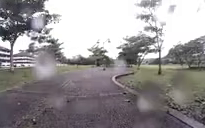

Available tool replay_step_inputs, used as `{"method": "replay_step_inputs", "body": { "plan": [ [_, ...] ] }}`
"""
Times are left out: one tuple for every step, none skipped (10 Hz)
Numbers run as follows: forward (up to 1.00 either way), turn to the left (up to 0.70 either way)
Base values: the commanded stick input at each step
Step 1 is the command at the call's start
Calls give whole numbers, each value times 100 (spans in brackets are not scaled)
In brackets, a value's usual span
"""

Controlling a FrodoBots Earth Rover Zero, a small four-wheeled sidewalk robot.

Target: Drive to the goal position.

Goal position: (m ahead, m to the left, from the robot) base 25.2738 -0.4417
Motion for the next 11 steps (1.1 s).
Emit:
{"method": "replay_step_inputs", "body": {
  "plan": [
    [70, 0],
    [70, 0],
    [70, 0],
    [70, 0],
    [70, 0],
    [70, 0],
    [70, 0],
    [70, 0],
    [70, 0],
    [70, 0],
    [70, 0]
  ]
}}
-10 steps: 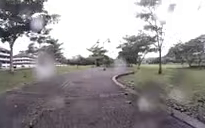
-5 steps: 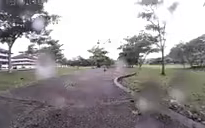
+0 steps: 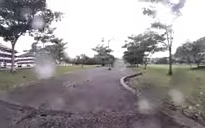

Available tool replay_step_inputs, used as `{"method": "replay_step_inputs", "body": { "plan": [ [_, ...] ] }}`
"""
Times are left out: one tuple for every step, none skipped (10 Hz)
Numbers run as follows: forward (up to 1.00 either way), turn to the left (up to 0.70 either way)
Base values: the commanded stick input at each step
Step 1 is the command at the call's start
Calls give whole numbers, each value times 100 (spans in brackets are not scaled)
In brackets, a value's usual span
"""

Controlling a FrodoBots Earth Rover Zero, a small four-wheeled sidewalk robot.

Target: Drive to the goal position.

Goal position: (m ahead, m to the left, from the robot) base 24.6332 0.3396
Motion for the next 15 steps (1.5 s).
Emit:
{"method": "replay_step_inputs", "body": {
  "plan": [
    [70, 0],
    [70, 0],
    [70, 0],
    [70, 0],
    [70, 0],
    [70, 0],
    [70, 0],
    [70, 0],
    [70, 0],
    [70, 0],
    [70, 0],
    [70, 0],
    [70, 0],
    [70, 0],
    [70, 0]
  ]
}}
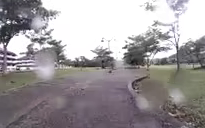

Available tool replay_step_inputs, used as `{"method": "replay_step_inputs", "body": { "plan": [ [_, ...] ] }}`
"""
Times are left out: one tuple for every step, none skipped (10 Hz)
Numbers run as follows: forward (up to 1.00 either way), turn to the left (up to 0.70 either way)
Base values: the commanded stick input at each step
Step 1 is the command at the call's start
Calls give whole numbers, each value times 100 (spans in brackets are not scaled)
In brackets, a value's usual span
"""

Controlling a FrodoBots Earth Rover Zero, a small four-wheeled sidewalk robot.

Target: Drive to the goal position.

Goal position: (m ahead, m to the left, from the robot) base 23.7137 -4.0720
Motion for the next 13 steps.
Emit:
{"method": "replay_step_inputs", "body": {
  "plan": [
    [70, 0],
    [70, 0],
    [70, 0],
    [70, 0],
    [70, 0],
    [70, 0],
    [70, 0],
    [70, 0],
    [70, 0],
    [70, 0],
    [70, 0],
    [70, 0],
    [70, 0]
  ]
}}
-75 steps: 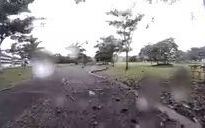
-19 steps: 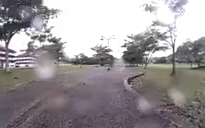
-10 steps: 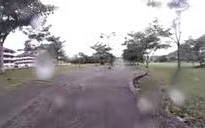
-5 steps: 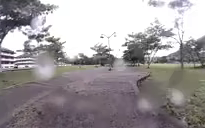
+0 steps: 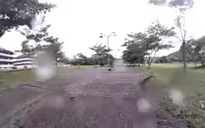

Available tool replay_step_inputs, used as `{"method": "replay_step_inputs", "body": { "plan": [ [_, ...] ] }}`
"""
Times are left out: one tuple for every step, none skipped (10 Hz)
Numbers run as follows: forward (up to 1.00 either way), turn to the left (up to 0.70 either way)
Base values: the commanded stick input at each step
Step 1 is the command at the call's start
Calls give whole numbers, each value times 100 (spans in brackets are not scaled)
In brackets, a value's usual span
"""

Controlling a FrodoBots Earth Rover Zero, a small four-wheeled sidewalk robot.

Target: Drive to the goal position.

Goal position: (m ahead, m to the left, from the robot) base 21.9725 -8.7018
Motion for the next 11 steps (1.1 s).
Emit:
{"method": "replay_step_inputs", "body": {
  "plan": [
    [70, 0],
    [70, 0],
    [70, 0],
    [70, 0],
    [70, 0],
    [70, 0],
    [70, 0],
    [70, 0],
    [70, 0],
    [70, 0],
    [70, 0]
  ]
}}
